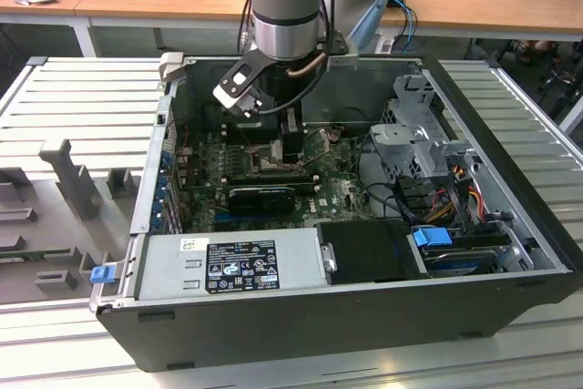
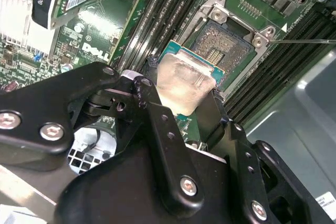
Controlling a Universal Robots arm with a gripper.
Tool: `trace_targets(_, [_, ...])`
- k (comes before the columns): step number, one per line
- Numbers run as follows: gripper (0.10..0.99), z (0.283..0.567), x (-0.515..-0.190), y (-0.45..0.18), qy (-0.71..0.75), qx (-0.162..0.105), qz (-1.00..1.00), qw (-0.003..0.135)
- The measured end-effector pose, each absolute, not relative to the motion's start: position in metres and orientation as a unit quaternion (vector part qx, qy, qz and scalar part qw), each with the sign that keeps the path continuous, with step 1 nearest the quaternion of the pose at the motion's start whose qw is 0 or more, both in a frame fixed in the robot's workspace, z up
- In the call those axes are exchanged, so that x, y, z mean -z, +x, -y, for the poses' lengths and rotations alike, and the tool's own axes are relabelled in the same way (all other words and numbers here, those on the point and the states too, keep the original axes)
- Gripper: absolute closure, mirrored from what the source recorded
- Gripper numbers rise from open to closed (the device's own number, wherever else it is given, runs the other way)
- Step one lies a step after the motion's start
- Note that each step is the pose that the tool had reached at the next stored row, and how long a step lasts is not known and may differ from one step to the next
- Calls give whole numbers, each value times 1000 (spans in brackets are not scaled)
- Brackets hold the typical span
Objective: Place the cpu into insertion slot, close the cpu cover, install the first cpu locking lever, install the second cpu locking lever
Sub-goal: 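Place the cpu into insertion slot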
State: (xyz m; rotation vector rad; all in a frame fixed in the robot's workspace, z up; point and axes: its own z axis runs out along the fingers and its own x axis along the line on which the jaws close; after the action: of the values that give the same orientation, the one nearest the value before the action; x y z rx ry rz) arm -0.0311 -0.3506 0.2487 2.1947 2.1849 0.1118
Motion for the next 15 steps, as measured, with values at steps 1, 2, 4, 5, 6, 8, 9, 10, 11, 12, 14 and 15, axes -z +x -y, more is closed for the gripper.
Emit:
trace_targets(1, [557, 351, -247, -31, 708, -36, -705, 21])
trace_targets(2, [557, 350, -245, -31, 708, -36, -705, 21])
trace_targets(4, [557, 349, -241, -31, 706, -36, -707, 21])
trace_targets(5, [557, 347, -240, -31, 705, -36, -708, 21])
trace_targets(6, [557, 345, -240, -31, 705, -36, -708, 21])
trace_targets(8, [557, 338, -240, -31, 704, -35, -709, 22])
trace_targets(9, [557, 335, -239, -31, 704, -35, -709, 22])
trace_targets(10, [557, 333, -239, -31, 704, -35, -709, 22])
trace_targets(11, [557, 332, -238, -32, 703, -35, -710, 22])
trace_targets(12, [557, 331, -235, -33, 701, -35, -712, 22])
trace_targets(14, [557, 330, -232, -36, 699, -35, -714, 22])
trace_targets(15, [557, 329, -229, -39, 697, -36, -716, 22])
